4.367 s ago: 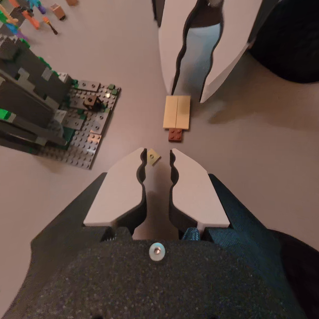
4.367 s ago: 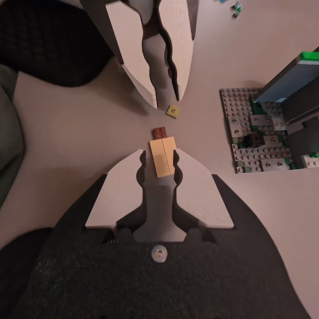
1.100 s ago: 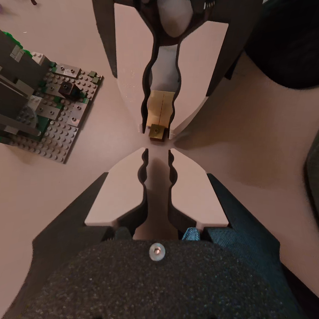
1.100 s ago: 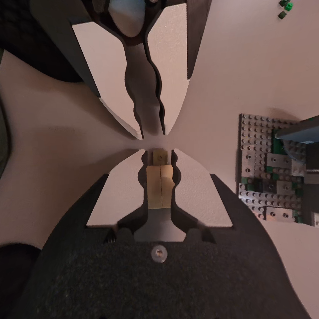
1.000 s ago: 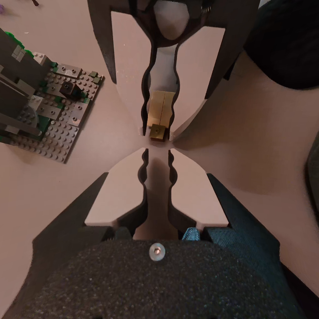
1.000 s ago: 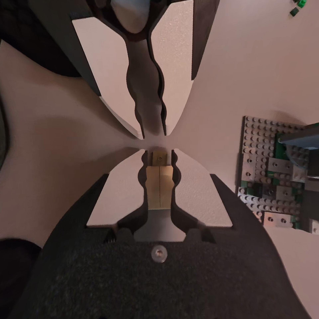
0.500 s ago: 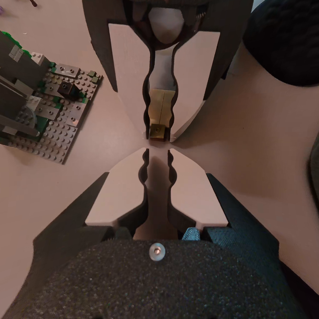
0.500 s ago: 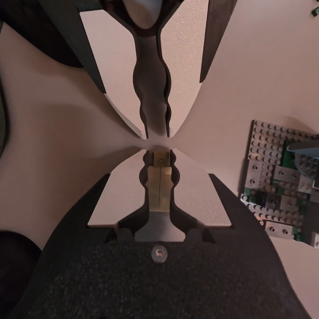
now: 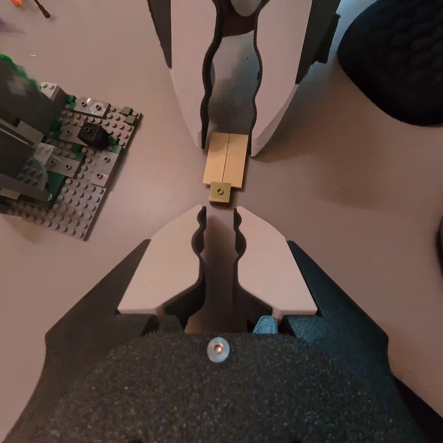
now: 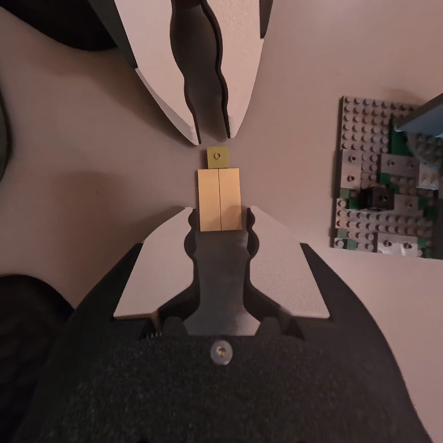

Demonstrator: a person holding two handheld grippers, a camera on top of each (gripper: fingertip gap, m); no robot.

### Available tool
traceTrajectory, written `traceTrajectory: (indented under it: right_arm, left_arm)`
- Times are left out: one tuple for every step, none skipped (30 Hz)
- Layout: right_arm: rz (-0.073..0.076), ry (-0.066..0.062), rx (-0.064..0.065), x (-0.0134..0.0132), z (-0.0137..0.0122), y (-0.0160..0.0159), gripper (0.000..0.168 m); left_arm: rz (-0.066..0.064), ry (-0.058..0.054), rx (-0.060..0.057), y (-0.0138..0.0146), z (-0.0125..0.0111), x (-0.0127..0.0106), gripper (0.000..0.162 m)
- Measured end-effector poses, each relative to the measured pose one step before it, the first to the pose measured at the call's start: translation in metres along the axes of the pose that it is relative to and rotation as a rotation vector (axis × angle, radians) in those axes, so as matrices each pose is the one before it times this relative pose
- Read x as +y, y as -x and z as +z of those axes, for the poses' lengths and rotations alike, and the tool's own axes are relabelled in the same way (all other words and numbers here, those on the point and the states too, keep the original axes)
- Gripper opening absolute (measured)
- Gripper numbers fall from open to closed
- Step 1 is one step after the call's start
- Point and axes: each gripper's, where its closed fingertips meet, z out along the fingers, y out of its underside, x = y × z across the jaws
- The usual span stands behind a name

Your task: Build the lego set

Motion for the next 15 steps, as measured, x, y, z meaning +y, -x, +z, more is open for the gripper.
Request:
traceTrajectory:
  right_arm:
    - [0.0049, -0.0096, -0.0022, -0.00021, 0.00091, 0.00000, 0.038]
    - [0.0029, -0.0089, 0.0009, -0.00056, 0.00044, -0.00054, 0.038]
    - [-0.0031, -0.0072, 0.0018, -0.00041, 0.00022, -0.00058, 0.036]
    - [-0.0059, -0.0047, 0.0002, -0.00020, 0.00012, -0.00023, 0.033]
    - [-0.0048, -0.0046, -0.0003, -0.00018, 0.00010, 0.00002, 0.033]
    - [-0.0033, -0.0034, -0.0008, -0.00004, 0.00004, -0.00001, 0.033]
    - [-0.0030, -0.0027, 0.0012, -0.00009, -0.00004, -0.00013, 0.033]
    - [-0.0015, -0.0028, 0.0036, -0.00004, 0.00005, -0.00043, 0.033]
    - [0.0017, -0.0029, 0.0022, -0.00007, -0.00018, -0.00028, 0.033]
    - [0.0038, -0.0031, -0.0025, -0.00010, -0.00052, 0.00002, 0.032]
    - [0.0042, -0.0053, -0.0028, -0.00029, -0.00097, -0.00013, 0.032]
    - [0.0031, -0.0108, 0.0017, -0.00099, -0.00167, -0.00076, 0.032]
    - [0.0032, -0.0127, 0.0017, -0.00157, -0.00209, -0.00060, 0.032]
    - [0.0021, -0.0097, 0.0023, -0.00141, -0.00226, -0.00064, 0.032]
    - [-0.0030, -0.0081, 0.0085, -0.00134, -0.00245, -0.00099, 0.032]
  left_arm:
    - [0.0003, -0.0009, 0.0030, -0.00037, 0.00035, -0.00040, 0.021]
    - [-0.0019, 0.0001, -0.0006, 0.00024, 0.00022, -0.00018, 0.021]
    - [-0.0012, 0.0015, -0.0001, 0.00012, 0.00012, 0.00014, 0.021]
    - [-0.0013, 0.0006, -0.0017, 0.00033, -0.00004, 0.00010, 0.021]
    - [-0.0011, -0.0007, -0.0008, 0.00033, -0.00008, -0.00007, 0.021]
    - [-0.0027, -0.0014, 0.0020, -0.00003, -0.00030, -0.00016, 0.022]
    - [-0.0052, -0.0057, 0.0035, 0.00002, -0.00055, -0.00071, 0.022]
    - [-0.0073, -0.0072, 0.0011, 0.00061, -0.00085, -0.00104, 0.022]
    - [-0.0030, -0.0073, -0.0011, 0.00080, -0.00115, -0.00095, 0.022]
    - [0.0003, -0.0081, -0.0013, 0.00068, -0.00139, -0.00110, 0.022]
    - [-0.0018, -0.0085, -0.0005, 0.00043, -0.00150, -0.00103, 0.022]
    - [-0.0091, -0.0076, 0.0058, -0.00013, -0.00127, -0.00061, 0.022]
    - [-0.0199, -0.0087, 0.0125, -0.00050, -0.00097, -0.00054, 0.022]
    - [-0.0278, -0.0132, 0.0162, -0.00064, -0.00092, -0.00087, 0.022]
    - [-0.0349, -0.0185, 0.0204, -0.00067, -0.00115, -0.00142, 0.022]
